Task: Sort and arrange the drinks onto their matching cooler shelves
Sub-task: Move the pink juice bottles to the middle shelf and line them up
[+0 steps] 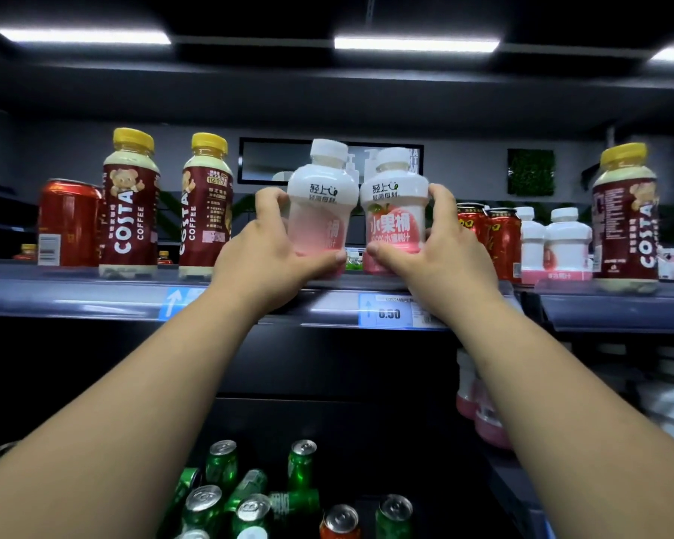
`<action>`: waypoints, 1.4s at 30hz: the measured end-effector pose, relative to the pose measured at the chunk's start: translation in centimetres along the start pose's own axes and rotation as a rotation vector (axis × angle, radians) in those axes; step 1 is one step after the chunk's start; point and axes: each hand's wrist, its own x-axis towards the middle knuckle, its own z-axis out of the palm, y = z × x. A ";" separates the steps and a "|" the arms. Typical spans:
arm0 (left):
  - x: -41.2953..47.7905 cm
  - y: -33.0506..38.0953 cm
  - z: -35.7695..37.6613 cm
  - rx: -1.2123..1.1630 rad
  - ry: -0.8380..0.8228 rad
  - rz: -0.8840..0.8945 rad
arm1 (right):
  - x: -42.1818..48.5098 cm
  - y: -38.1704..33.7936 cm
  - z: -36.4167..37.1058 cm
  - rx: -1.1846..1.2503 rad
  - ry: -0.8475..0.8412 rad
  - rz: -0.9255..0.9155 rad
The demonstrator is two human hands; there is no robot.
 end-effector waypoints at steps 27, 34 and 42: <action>-15.8 13.0 4.3 -0.385 -0.086 -0.053 | -14.9 11.6 -11.5 0.550 -0.020 0.044; -19.7 17.1 10.9 -0.417 -0.191 -0.159 | -18.1 18.9 -13.7 0.449 -0.126 0.163; -22.4 17.2 15.7 -0.416 -0.205 -0.281 | -19.1 22.3 -12.5 0.343 -0.255 0.241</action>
